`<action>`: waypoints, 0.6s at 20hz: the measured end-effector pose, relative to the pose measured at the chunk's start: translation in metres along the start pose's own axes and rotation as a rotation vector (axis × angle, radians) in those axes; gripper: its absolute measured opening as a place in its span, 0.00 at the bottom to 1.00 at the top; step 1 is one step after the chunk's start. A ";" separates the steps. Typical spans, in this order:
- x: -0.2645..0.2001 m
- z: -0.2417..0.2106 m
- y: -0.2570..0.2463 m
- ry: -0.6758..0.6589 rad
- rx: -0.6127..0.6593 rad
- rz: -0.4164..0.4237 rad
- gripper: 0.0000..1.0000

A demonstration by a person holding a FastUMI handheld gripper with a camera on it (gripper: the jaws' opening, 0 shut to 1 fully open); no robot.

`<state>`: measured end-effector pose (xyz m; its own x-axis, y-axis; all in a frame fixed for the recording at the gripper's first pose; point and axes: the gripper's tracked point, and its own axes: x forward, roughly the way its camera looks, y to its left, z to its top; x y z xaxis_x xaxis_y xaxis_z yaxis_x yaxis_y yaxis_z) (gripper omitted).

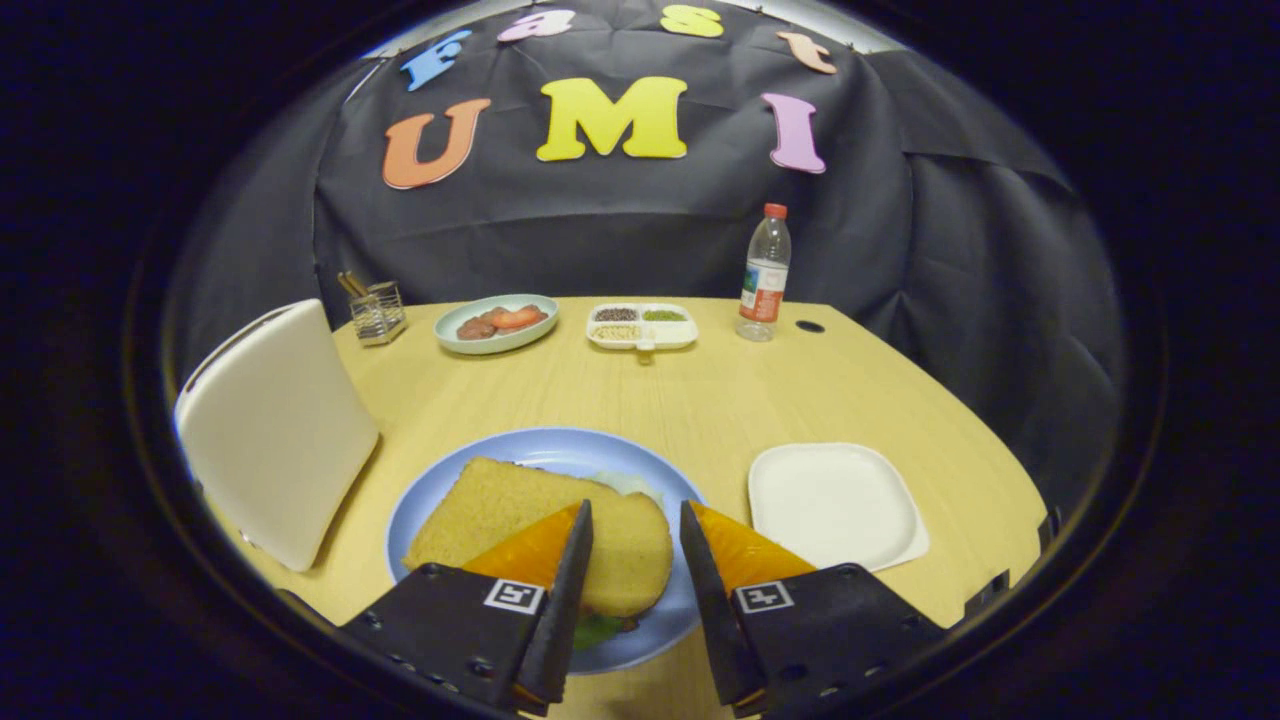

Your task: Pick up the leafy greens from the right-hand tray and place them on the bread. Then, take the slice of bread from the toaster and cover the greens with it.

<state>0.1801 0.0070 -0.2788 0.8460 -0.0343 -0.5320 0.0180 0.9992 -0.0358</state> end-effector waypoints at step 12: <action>-0.131 0.094 -0.020 -0.321 0.114 -0.021 0.96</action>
<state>0.1186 -0.0065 -0.1291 0.9692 -0.0645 -0.2379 0.0811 0.9949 0.0606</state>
